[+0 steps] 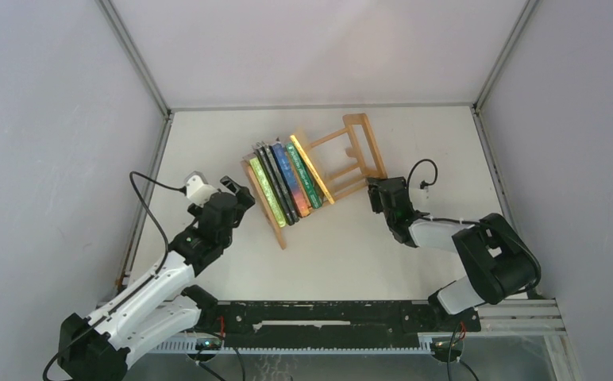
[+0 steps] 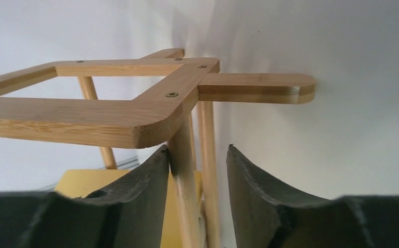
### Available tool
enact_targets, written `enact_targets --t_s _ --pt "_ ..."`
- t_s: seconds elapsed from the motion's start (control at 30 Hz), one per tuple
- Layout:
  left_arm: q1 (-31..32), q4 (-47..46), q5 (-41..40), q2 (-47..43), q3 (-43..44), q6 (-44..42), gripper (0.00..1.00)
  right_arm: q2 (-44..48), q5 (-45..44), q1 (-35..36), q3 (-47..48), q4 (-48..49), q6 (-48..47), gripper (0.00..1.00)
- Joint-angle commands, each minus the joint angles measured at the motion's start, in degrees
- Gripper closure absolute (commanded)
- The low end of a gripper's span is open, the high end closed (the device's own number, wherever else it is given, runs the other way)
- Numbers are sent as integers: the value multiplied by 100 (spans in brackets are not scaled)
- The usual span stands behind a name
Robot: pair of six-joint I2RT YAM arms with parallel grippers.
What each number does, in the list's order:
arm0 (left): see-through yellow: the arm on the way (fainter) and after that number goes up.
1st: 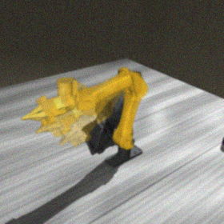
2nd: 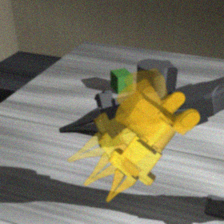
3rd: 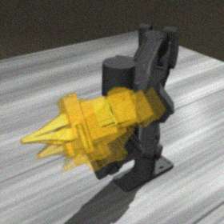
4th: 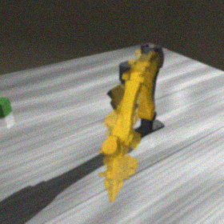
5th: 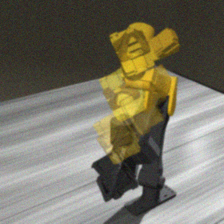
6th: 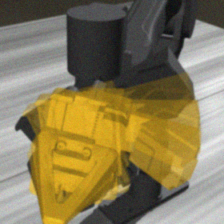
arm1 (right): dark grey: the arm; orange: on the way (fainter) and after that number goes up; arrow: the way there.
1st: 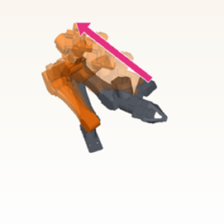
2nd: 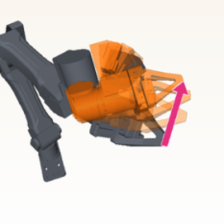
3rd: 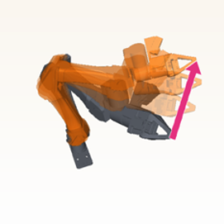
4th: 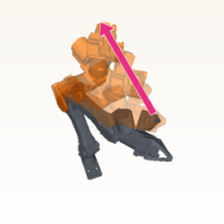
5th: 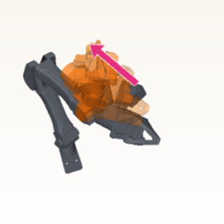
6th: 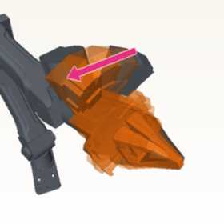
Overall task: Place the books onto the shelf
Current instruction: Adjust the shelf at the center of the board, then adjust the book on the shelf.
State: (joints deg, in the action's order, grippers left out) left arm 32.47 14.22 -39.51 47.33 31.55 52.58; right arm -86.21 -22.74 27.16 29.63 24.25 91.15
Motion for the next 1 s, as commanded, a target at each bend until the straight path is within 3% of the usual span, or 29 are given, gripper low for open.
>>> enact_targets --t_s 0.0,0.23,0.47,0.67,0.97 --pt "-108 -48 215 -80 220 149 7 512 -248 36 -54 -948 -848 46" --pt "-242 205 267 -197 198 788 7 1474 -216 399 88 -1906 -2022 44" --pt "-408 468 419 -333 172 1794 10 1766 -448 1225 1141 -2749 -4294 47" --pt "-517 448 743 -194 155 2296 17 1165 -20 1126 2339 -2931 -5996 65" --pt "-751 -101 1401 396 53 3067 34 -694 1608 525 4085 -3216 -7119 86"
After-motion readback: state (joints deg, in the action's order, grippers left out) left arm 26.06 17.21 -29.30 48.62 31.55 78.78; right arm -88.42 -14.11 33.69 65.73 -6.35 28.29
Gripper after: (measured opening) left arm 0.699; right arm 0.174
